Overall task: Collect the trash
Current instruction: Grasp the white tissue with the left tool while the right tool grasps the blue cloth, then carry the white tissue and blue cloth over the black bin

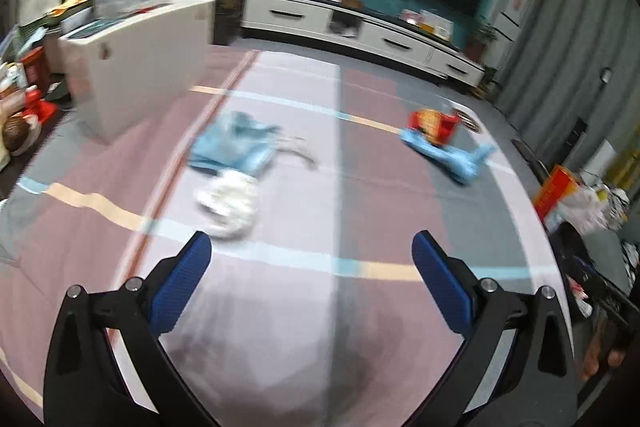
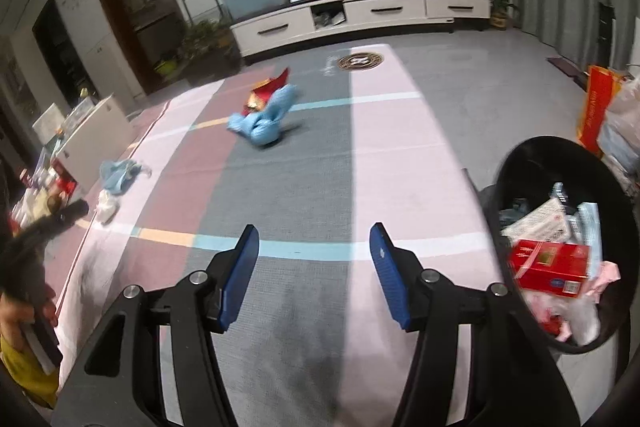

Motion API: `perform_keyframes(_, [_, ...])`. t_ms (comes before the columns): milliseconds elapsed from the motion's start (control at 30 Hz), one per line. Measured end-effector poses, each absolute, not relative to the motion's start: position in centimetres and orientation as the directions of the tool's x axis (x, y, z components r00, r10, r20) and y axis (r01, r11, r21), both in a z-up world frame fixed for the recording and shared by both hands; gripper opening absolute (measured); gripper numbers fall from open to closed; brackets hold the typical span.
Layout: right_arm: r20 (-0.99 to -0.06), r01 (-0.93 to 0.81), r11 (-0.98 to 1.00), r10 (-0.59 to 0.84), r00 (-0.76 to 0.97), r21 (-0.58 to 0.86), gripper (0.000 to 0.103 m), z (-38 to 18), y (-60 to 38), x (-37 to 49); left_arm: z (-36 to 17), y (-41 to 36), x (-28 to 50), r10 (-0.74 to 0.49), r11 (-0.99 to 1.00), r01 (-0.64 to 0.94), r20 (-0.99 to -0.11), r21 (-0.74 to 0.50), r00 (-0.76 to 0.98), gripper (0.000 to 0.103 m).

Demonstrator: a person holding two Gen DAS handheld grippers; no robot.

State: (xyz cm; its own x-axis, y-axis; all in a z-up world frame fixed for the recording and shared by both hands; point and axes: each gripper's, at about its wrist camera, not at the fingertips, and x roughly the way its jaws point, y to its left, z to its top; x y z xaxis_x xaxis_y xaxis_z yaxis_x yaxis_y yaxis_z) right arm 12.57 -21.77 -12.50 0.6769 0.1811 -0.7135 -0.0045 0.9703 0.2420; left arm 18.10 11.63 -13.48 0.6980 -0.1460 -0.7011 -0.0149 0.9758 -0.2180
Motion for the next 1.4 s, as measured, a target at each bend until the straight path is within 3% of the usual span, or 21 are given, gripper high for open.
perform_keyframes(200, [-0.711,-0.009,0.944,0.254,0.655,0.329,0.061,-13.4,-19.6,14.5,-15.4,13.5,20.4,-0.066,0.985,-0.073,-0.736,-0.155,0.674,0.1])
perform_keyframes(400, [-0.716,-0.018,0.941,0.269,0.645,0.338,0.061,-13.9,-17.7,15.6,-17.8,15.2,22.0,-0.078,0.97,-0.126,-0.761,-0.206,0.644,0.096])
perform_keyframes(467, [-0.719,-0.023,0.942,0.271,0.64,0.334,0.061,-14.0,-17.1,15.8,-17.7,14.9,22.4,-0.078,0.973,-0.114,-0.755,-0.199,0.651,0.085])
perform_keyframes(533, [-0.721,-0.022,0.943,0.268,0.639,0.331,0.061,-14.2,-16.7,16.0,-17.7,14.6,22.7,-0.08,0.976,-0.103,-0.751,-0.194,0.656,0.061])
perform_keyframes(700, [-0.718,-0.016,0.937,0.278,0.638,0.349,0.061,-14.4,-16.6,16.5,-18.2,14.2,23.2,-0.074,0.982,-0.082,-0.755,-0.167,0.651,0.03])
perform_keyframes(1000, [-0.705,-0.031,0.929,0.301,0.642,0.368,0.061,-14.4,-16.0,19.9,-13.8,11.8,20.2,-0.316,0.921,0.055,-0.661,-0.385,0.68,0.03])
perform_keyframes(1400, [-0.782,0.055,0.962,0.182,0.596,0.266,0.061,-15.9,-14.5,31.1,-14.1,11.3,20.2,-0.37,0.907,0.09,-0.677,-0.412,0.636,0.031])
